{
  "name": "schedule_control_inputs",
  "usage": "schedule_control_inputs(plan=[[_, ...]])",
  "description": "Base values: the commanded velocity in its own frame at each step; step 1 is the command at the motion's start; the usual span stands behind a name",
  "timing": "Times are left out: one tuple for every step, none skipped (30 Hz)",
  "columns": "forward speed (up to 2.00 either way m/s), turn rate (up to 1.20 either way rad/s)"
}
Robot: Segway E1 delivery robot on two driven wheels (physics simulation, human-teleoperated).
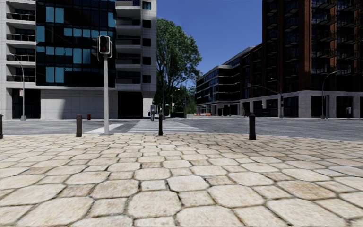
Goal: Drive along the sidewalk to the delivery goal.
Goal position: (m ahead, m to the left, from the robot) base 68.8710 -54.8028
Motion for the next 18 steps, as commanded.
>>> schedule_control_inputs(plan=[[2.00, -0.19], [2.00, -0.19], [2.00, -0.19], [2.00, -0.19], [2.00, -0.19], [2.00, -0.19], [2.00, -0.19], [2.00, -0.19], [2.00, -0.19], [2.00, -0.23], [2.00, -0.26], [2.00, -0.27], [2.00, -0.27], [2.00, -0.27], [2.00, -0.27], [2.00, -0.27], [2.00, -0.27], [2.00, -0.27]])
